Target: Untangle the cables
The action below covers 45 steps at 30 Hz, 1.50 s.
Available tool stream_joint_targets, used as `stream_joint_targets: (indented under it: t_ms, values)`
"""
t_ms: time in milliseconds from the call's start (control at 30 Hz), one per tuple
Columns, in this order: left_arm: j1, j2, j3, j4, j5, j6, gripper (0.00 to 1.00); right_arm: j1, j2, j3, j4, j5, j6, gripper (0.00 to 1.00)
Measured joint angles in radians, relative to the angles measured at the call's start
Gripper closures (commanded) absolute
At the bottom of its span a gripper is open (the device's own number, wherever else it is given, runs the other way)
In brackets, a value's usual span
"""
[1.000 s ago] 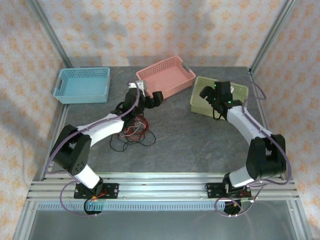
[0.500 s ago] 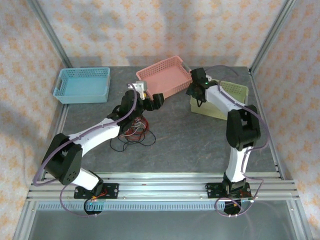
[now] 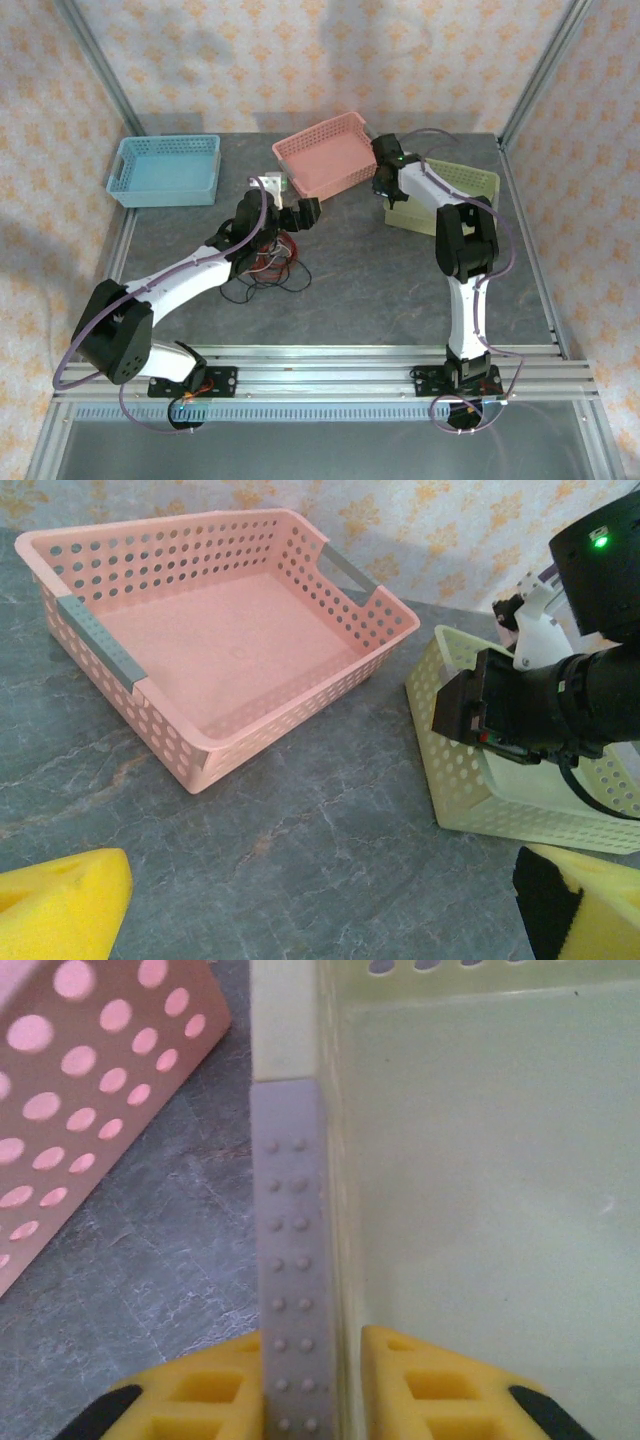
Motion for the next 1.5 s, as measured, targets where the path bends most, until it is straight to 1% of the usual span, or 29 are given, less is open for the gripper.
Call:
stream_joint_targets:
  t_ms: [100,167,267,533,633,733,867,900,933,967,1033,1067,1100,1167,1300,1400,1500]
  values:
    - [0.0,-0.005,-0.001,-0.002,0.0,0.0,0.01,0.0,0.0,-0.001,-0.002,0.002,-0.024,0.87]
    - [0.0,-0.011,-0.001,-0.002,0.0,0.0,0.01,0.0,-0.008,-0.014,0.003,0.006,-0.042,0.89]
    - [0.0,-0.019,-0.001,-0.002,0.0,0.0,0.01,0.0,-0.057,-0.087,0.021,0.005,-0.081,0.89]
    - [0.0,-0.025,-0.001,-0.002,0.0,0.002,0.01,0.016,-0.266,-0.35,0.048,-0.032,-0.192,0.89]
    - [0.0,-0.025,-0.001,-0.005,0.0,0.013,0.01,0.063,-0.347,-0.449,0.063,-0.051,-0.229,0.86]
    - [0.0,-0.025,-0.001,-0.014,-0.011,0.019,0.01,0.138,-0.419,-0.538,0.079,-0.072,-0.269,0.84]
    - [0.0,-0.031,-0.007,-0.016,-0.053,0.018,0.01,0.247,-0.481,-0.629,0.103,-0.091,-0.332,0.82]
    - [0.001,-0.041,-0.018,-0.014,-0.064,0.017,0.01,0.269,-0.491,-0.647,0.111,-0.1,-0.346,0.81]
    - [0.003,-0.054,-0.032,-0.015,-0.076,0.015,0.01,0.285,-0.498,-0.661,0.119,-0.105,-0.356,0.77]
    - [0.006,-0.072,-0.05,-0.014,-0.087,0.015,0.01,0.299,-0.504,-0.676,0.128,-0.111,-0.368,0.69]
    - [0.014,-0.102,-0.077,-0.015,-0.109,0.012,0.01,0.318,-0.514,-0.697,0.145,-0.123,-0.378,0.58]
    - [0.018,-0.115,-0.087,-0.015,-0.116,0.011,0.01,0.322,-0.52,-0.704,0.153,-0.126,-0.378,0.48]
    - [0.023,-0.122,-0.092,-0.015,-0.122,0.008,0.01,0.323,-0.526,-0.708,0.159,-0.127,-0.368,0.43]
    - [0.029,-0.127,-0.093,-0.014,-0.128,0.008,0.01,0.322,-0.549,-0.712,0.171,-0.124,-0.353,0.4]
    - [0.031,-0.105,-0.086,-0.014,-0.103,0.019,0.01,0.322,-0.636,-0.723,0.205,-0.102,-0.264,0.39]
    - [0.031,-0.018,-0.024,-0.022,-0.045,0.045,0.01,0.322,-0.742,-0.743,0.214,-0.04,-0.147,0.39]
    - [0.02,0.09,0.073,-0.03,0.013,0.079,0.01,0.309,-0.832,-0.756,0.206,0.039,-0.01,0.36]
